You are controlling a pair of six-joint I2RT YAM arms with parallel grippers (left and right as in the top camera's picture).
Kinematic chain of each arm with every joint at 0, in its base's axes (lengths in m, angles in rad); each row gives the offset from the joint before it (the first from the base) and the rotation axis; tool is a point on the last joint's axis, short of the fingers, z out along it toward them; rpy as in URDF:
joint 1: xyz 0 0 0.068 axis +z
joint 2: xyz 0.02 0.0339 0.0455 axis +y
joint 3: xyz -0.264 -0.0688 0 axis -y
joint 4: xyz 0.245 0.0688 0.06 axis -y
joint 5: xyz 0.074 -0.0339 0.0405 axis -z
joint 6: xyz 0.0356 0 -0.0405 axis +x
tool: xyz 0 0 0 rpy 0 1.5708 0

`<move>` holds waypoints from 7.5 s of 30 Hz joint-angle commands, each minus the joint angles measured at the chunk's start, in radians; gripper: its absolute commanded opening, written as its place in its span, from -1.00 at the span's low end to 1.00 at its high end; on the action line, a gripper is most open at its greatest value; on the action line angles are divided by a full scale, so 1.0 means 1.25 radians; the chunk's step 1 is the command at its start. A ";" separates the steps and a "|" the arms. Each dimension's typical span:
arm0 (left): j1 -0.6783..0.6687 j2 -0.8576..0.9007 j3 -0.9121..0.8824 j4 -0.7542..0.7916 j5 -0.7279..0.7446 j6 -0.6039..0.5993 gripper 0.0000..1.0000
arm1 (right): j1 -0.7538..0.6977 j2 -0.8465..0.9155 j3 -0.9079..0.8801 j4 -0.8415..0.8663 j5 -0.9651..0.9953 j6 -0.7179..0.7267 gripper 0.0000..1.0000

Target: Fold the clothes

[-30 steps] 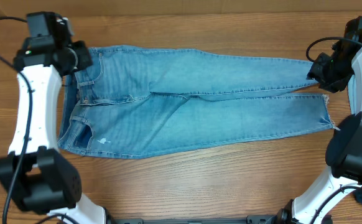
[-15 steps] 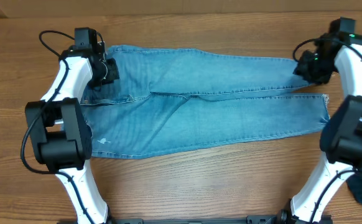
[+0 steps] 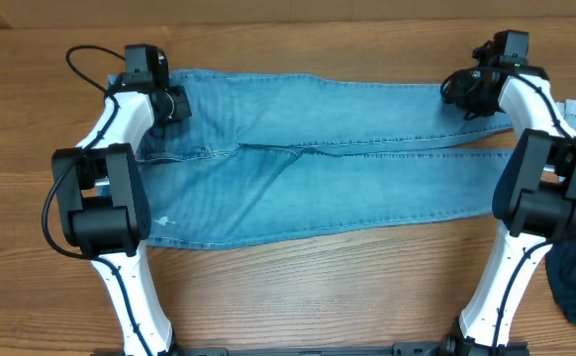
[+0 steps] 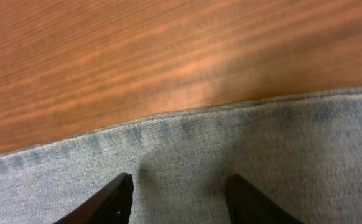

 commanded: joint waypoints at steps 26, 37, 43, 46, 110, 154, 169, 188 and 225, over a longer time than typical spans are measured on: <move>0.072 0.108 -0.017 -0.050 -0.203 -0.150 -0.87 | -0.028 0.118 0.344 -0.277 -0.069 -0.047 0.52; 0.078 0.108 -0.017 -0.096 -0.334 -0.136 -0.86 | -0.006 0.128 0.120 0.164 0.021 -0.041 0.85; 0.094 0.108 -0.017 -0.084 -0.337 -0.139 -0.53 | -0.002 0.128 0.125 0.284 0.022 -0.041 1.00; 0.117 0.103 0.006 -0.100 -0.316 -0.085 -0.14 | -0.018 0.089 0.178 0.179 0.022 -0.041 1.00; 0.145 -0.268 0.286 -0.665 -0.266 0.007 -0.28 | -0.109 -0.290 0.082 -0.673 0.022 0.010 0.81; 0.072 -0.271 -0.267 -0.611 -0.233 -0.067 -0.31 | -0.342 -0.414 -0.479 -0.337 0.161 0.253 -0.92; 0.072 -0.271 -0.267 -0.611 -0.232 -0.067 -0.14 | -0.320 -0.414 -0.404 -0.308 0.081 0.226 -0.03; 0.073 -0.267 -0.302 -0.553 -0.373 -0.097 0.09 | -0.297 -0.414 -0.236 -0.387 -0.069 0.140 0.08; 0.072 -0.273 -0.187 -0.682 -0.206 -0.172 -0.02 | -0.276 -0.413 -0.236 -0.389 -0.054 0.120 0.10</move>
